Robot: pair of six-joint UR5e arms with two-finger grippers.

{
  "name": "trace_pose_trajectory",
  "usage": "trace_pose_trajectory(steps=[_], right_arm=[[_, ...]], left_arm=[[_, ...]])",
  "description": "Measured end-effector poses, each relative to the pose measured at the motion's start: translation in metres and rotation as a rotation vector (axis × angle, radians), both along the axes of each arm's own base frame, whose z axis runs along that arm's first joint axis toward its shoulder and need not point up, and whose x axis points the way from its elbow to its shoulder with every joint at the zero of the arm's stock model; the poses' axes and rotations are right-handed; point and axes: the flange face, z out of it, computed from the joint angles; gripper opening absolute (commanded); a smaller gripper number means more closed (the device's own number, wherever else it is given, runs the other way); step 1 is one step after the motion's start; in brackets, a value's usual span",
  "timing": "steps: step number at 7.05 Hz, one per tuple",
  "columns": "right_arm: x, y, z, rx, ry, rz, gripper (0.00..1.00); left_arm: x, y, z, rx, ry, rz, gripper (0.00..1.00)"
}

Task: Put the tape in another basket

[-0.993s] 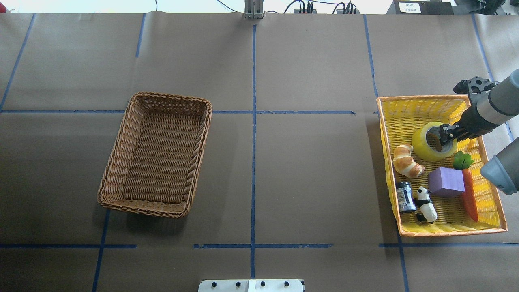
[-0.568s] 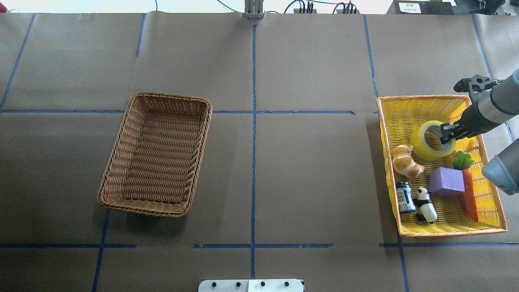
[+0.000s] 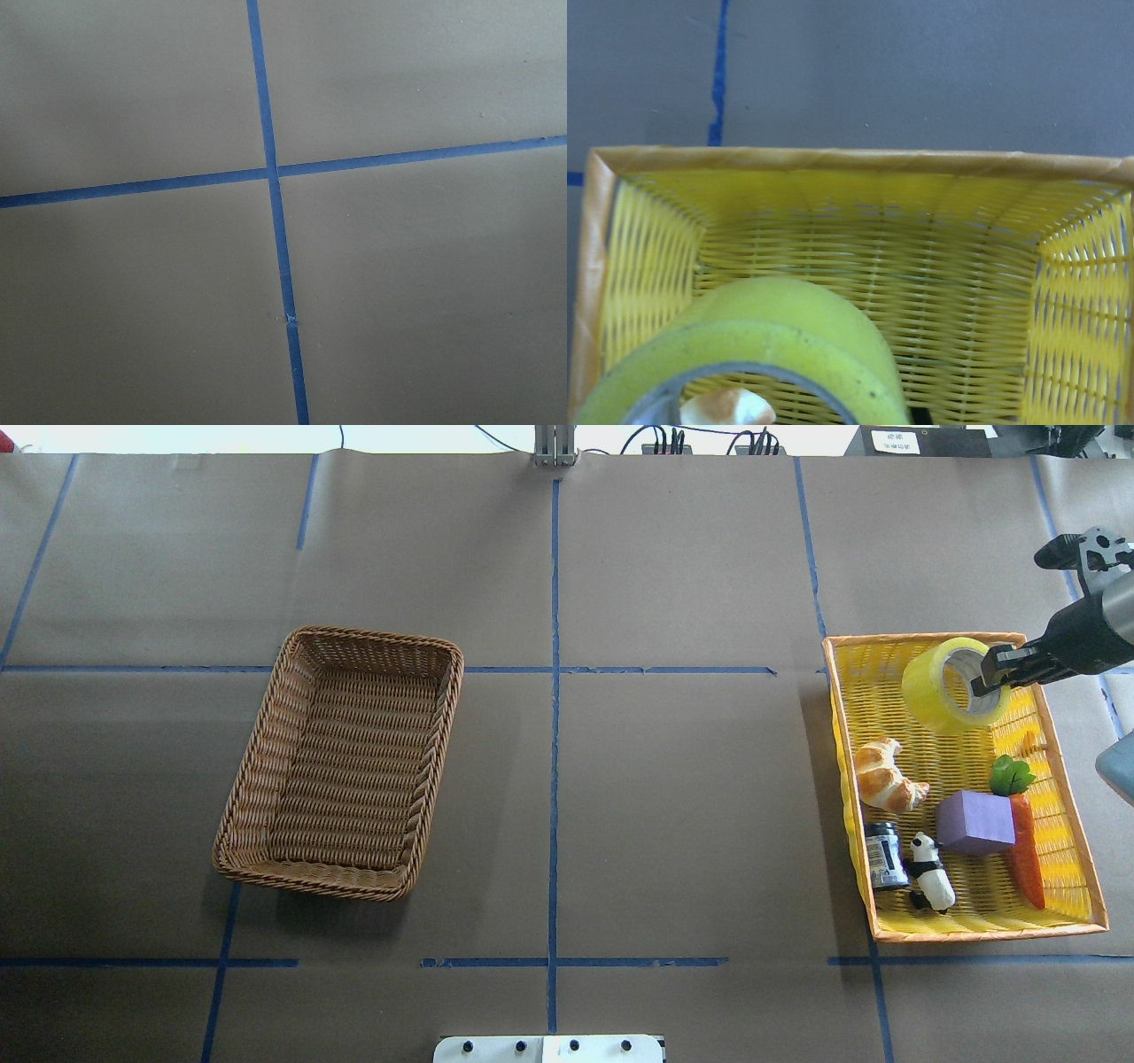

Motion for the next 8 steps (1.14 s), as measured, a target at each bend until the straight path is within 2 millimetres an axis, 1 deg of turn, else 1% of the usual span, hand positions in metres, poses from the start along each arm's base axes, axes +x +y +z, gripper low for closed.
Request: trace_pose_trajectory(steps=[1, 2, 3, 4, 5, 7, 8], right_arm=[[0.001, -0.001, -0.025, 0.001, -0.044, 0.016, 0.01], [-0.003, -0.004, -0.052, -0.008, -0.102, 0.033, 0.01], [-0.011, -0.002, -0.076, -0.025, -0.170, 0.054, 0.01], [-0.029, 0.007, -0.092, -0.045, -0.241, 0.067, 0.01], [-0.053, 0.019, -0.107, -0.064, -0.305, 0.076, 0.02], [-0.108, 0.037, -0.147, -0.092, -0.409, 0.120, 0.02], [-0.136, 0.050, -0.167, -0.110, -0.473, 0.152, 0.02]], left_arm=[[0.000, 0.000, -0.003, 0.007, 0.001, 0.000, 1.00], [0.001, -0.001, -0.009, 0.018, 0.011, 0.003, 1.00], [0.005, -0.003, -0.020, 0.038, 0.035, 0.009, 1.00], [0.014, -0.004, -0.037, 0.047, 0.081, 0.013, 1.00], [0.034, -0.006, -0.057, 0.032, 0.135, 0.013, 1.00], [0.087, -0.009, -0.094, -0.005, 0.211, -0.013, 1.00], [0.115, -0.008, -0.114, -0.035, 0.259, -0.044, 1.00]])
